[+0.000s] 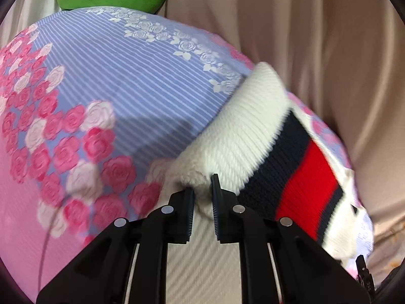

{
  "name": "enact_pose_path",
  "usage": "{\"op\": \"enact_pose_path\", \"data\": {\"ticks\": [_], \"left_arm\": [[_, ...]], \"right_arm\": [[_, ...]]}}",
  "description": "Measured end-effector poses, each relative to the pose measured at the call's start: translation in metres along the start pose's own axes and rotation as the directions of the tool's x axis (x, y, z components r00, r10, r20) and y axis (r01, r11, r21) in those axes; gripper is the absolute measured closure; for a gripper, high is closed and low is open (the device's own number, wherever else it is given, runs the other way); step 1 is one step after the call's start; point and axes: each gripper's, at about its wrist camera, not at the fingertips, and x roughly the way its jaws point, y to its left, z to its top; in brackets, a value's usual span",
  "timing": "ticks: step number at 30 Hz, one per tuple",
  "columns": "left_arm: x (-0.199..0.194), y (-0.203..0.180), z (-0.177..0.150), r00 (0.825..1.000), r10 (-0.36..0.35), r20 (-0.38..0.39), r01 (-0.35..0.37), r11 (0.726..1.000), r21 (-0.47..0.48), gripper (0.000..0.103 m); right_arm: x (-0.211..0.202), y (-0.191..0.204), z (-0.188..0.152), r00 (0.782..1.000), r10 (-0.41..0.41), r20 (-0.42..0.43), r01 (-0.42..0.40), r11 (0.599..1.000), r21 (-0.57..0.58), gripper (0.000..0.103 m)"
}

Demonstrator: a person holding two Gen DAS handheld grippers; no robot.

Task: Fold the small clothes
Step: 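Release and move both tools to the sweater hem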

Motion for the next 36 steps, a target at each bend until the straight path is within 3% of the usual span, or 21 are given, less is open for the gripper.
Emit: {"op": "enact_pose_path", "data": {"ticks": [4, 6, 9, 13, 17, 20, 24, 26, 30, 34, 36], "left_arm": [[-0.052, 0.014, -0.035, 1.000, 0.004, -0.021, -0.002, 0.995, 0.104, 0.058], [-0.073, 0.027, -0.058, 0.998, 0.015, -0.053, -0.006, 0.988, 0.153, 0.054], [-0.104, 0.059, -0.105, 0.990, 0.069, -0.126, -0.040, 0.975, 0.221, 0.052], [-0.143, 0.114, -0.169, 0.957, 0.136, -0.258, -0.082, 0.975, 0.207, 0.052], [-0.176, 0.150, -0.214, 0.926, 0.180, -0.332, -0.117, 0.972, 0.202, 0.052], [-0.177, 0.154, -0.218, 0.930, 0.157, -0.331, -0.085, 0.971, 0.221, 0.051], [-0.155, 0.140, -0.197, 0.951, 0.056, -0.305, -0.001, 0.984, 0.177, 0.050], [-0.140, 0.130, -0.188, 0.955, 0.007, -0.296, 0.047, 0.984, 0.173, 0.048], [-0.125, 0.122, -0.186, 0.962, -0.002, -0.274, 0.050, 0.985, 0.168, 0.044], [-0.113, 0.114, -0.193, 0.961, -0.001, -0.275, 0.041, 0.989, 0.139, 0.044], [-0.116, 0.112, -0.194, 0.954, -0.011, -0.298, 0.059, 0.987, 0.152, 0.046]], "right_arm": [[-0.083, -0.015, -0.047, 0.998, 0.044, -0.036, -0.046, 0.998, -0.039, 0.073], [-0.117, -0.020, -0.089, 0.994, 0.033, -0.108, -0.039, 0.998, -0.054, 0.064], [-0.163, -0.041, -0.155, 0.973, 0.006, -0.229, -0.016, 0.999, -0.044, 0.060], [-0.212, -0.053, -0.235, 0.925, -0.057, -0.375, 0.056, 0.998, -0.013, 0.060], [-0.245, -0.052, -0.283, 0.883, -0.132, -0.450, 0.120, 0.991, -0.054, 0.060], [-0.249, -0.052, -0.290, 0.887, -0.143, -0.439, 0.144, 0.989, -0.031, 0.058], [-0.222, -0.055, -0.266, 0.935, -0.096, -0.342, 0.129, 0.989, 0.075, 0.050], [-0.204, -0.059, -0.260, 0.938, -0.065, -0.339, 0.114, 0.985, 0.128, 0.048], [-0.173, -0.067, -0.258, 0.942, -0.028, -0.334, 0.105, 0.971, 0.217, 0.048], [-0.159, -0.069, -0.256, 0.944, 0.051, -0.327, 0.046, 0.958, 0.282, 0.048], [-0.154, -0.068, -0.255, 0.941, 0.080, -0.330, 0.022, 0.955, 0.295, 0.049]]}}
